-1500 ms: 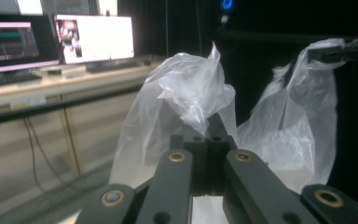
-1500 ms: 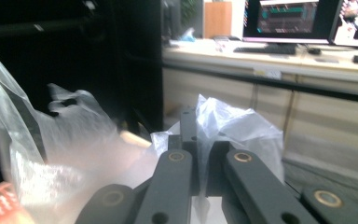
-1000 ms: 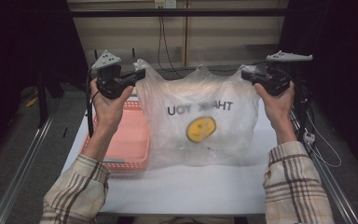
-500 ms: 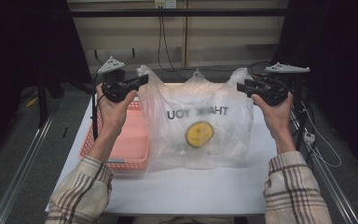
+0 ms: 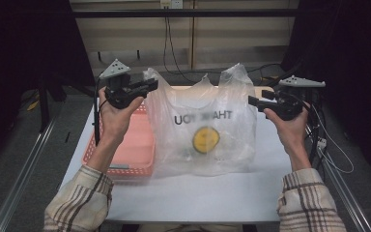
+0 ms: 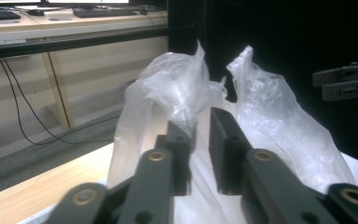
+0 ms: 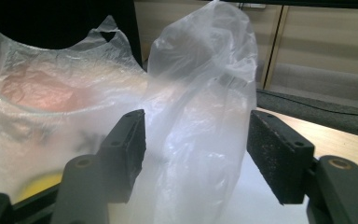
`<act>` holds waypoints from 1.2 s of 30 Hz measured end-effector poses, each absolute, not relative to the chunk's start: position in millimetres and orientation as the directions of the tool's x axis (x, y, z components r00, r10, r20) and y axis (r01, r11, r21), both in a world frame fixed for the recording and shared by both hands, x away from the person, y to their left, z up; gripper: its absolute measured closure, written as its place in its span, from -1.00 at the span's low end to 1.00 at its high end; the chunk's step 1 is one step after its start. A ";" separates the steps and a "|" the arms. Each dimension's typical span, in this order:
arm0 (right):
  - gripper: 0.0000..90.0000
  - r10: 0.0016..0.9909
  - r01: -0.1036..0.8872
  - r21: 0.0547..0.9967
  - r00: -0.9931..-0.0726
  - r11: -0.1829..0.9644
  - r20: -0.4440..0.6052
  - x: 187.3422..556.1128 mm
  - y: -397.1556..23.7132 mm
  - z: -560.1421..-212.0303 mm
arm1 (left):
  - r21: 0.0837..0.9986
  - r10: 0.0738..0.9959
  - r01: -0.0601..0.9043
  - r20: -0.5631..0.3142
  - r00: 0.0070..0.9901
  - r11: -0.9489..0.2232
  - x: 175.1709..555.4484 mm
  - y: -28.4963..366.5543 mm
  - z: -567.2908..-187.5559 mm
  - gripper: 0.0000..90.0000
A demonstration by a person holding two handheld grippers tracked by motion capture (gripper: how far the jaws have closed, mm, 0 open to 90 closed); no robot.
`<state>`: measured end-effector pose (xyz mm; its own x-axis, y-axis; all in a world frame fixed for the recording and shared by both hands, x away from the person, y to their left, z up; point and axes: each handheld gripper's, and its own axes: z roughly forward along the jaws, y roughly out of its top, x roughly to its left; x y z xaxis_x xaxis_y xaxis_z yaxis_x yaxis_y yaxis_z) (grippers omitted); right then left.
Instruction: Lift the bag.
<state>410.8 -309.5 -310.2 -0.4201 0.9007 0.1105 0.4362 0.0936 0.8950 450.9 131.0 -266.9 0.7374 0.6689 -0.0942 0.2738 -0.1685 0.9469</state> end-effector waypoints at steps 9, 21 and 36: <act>-0.29 0.901 0.431 0.897 -0.422 0.099 0.103 397.7 -307.4 -315.4 | 0.943 0.708 0.270 -0.057 0.704 -0.193 432.2 137.2 -266.2 -0.25; -0.47 0.907 0.440 0.892 -0.409 0.100 0.100 389.4 -305.9 -323.2 | 0.941 0.732 0.263 -0.026 0.681 -0.211 420.6 149.4 -273.6 -0.75; -0.61 0.900 0.472 0.875 -0.419 0.106 0.117 370.6 -298.2 -341.7 | 0.927 0.705 0.273 -0.013 0.709 -0.257 402.5 151.6 -294.8 -0.90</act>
